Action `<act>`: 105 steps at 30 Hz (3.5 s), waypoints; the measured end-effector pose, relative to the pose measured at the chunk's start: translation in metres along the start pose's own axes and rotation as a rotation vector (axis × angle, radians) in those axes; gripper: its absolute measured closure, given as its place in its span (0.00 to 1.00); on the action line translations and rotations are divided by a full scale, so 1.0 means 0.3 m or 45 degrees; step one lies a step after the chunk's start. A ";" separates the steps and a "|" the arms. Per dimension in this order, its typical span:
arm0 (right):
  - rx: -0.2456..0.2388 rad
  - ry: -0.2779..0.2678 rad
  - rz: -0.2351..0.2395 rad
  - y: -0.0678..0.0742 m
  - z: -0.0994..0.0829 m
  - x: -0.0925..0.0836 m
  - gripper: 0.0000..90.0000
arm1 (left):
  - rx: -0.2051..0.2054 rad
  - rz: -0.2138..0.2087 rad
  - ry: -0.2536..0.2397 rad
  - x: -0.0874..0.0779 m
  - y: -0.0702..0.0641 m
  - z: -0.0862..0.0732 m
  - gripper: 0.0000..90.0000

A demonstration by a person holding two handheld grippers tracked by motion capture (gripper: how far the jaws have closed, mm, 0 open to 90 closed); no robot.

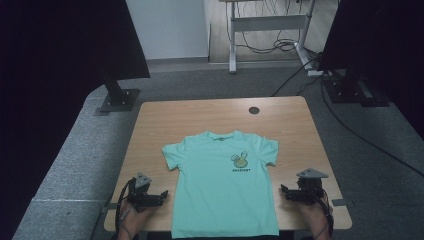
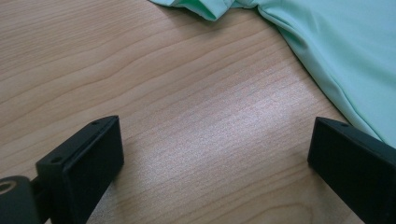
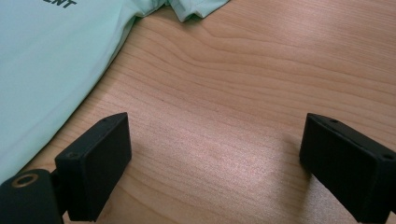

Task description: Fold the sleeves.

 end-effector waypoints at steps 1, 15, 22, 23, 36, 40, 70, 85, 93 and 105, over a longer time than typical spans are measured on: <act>0.000 -0.001 0.000 0.000 0.000 0.000 0.09 | -0.002 0.001 0.001 0.000 0.001 0.000 0.03; -0.001 -0.002 -0.001 0.000 0.001 0.001 0.09 | 0.008 -0.009 0.011 0.002 -0.001 -0.002 0.00; -0.002 -0.002 0.001 0.000 0.001 0.001 0.09 | 0.006 -0.007 0.009 0.001 0.000 -0.002 0.01; -0.002 -0.001 0.001 0.000 0.001 0.001 0.09 | 0.006 -0.006 0.009 0.001 0.000 -0.002 0.01; -0.001 -0.001 0.000 0.000 0.000 0.001 0.09 | -0.033 -0.015 -0.055 -0.022 0.025 0.040 0.03; -0.001 -0.001 -0.001 0.000 0.000 0.001 0.09 | -0.021 -0.011 -0.053 -0.015 0.035 0.062 0.03; 0.007 0.014 -0.010 -0.002 -0.001 0.006 0.04 | -0.031 -0.003 -0.103 0.064 0.123 0.240 0.02; 0.007 0.014 -0.010 -0.002 -0.001 0.006 0.04 | -0.032 0.002 -0.116 0.121 0.164 0.300 0.02; 0.007 0.014 -0.010 -0.002 -0.001 0.006 0.04 | -0.014 0.037 -0.109 0.162 0.198 0.326 0.03; 0.007 0.015 -0.010 -0.002 0.000 0.007 0.03 | 0.000 0.101 -0.114 0.208 0.262 0.361 0.07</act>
Point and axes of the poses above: each handheld gripper's, and its own axes: x roughly forward along the jaws, z roughly out of its top, y roughly to its left, the point moved 10 cm from there along x, roughly forward along the jaws, and after that the axes turned 1 degree about -z, right-handed, at the moved point
